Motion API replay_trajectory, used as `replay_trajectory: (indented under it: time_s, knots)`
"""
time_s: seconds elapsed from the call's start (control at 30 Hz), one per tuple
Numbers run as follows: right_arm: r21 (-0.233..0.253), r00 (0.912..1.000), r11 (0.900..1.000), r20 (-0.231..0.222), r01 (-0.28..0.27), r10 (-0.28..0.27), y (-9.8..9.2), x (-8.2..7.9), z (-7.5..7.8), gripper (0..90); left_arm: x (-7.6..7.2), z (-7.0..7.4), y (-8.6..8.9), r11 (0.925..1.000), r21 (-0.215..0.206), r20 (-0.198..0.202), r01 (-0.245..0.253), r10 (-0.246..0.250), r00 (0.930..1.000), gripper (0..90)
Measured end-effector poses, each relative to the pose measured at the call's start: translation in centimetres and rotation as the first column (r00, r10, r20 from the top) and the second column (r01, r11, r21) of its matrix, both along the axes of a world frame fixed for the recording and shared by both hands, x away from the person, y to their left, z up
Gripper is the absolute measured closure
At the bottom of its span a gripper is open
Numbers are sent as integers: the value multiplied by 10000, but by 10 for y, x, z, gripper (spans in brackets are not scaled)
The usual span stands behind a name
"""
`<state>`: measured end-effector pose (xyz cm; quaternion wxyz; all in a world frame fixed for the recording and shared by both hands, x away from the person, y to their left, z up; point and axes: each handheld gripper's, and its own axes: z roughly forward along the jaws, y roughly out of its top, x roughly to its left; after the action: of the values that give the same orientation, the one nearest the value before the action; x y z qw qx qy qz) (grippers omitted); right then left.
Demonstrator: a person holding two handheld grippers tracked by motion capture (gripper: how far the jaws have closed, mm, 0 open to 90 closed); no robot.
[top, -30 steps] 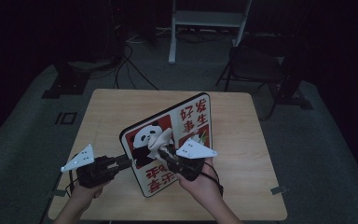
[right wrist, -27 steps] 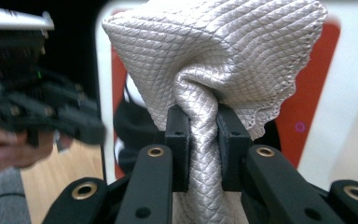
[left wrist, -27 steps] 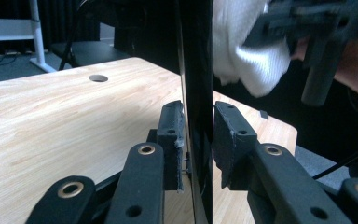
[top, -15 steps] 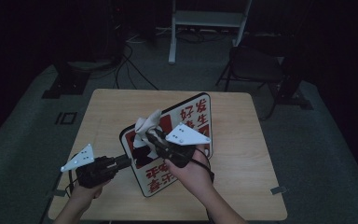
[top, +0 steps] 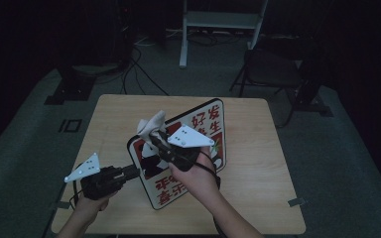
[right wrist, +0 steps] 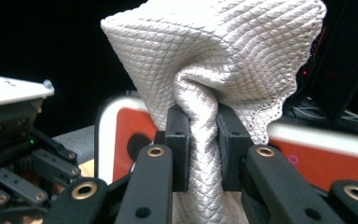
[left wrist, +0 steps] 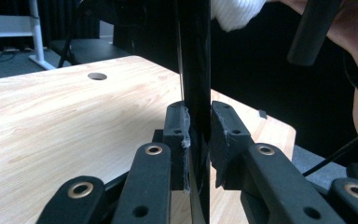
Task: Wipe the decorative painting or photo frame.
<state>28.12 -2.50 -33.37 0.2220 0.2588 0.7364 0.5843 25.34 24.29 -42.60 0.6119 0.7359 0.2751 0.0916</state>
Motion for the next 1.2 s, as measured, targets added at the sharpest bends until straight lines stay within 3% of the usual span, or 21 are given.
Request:
replay_trajectory:
  time_s: [0.13,0.53,1.0,1.2]
  knots:
    - [-152,10000,9999,-84,26,-28,0,-1,-7,777,0,0,0,10000,63,38,-50,50,10000,782]
    - [-851,9971,9963,-766,-99,34,-8,-16,-61,777,-1,0,-1,9999,123,100,-6,4,9999,781]
    - [-1641,9847,9858,-1739,-367,77,-15,-29,-112,777,-1,0,-1,9999,125,119,33,-34,9999,781]
    - [-2009,9738,9779,-2271,-570,101,-17,-34,-133,777,-1,0,-2,9999,150,136,24,-26,9999,781]
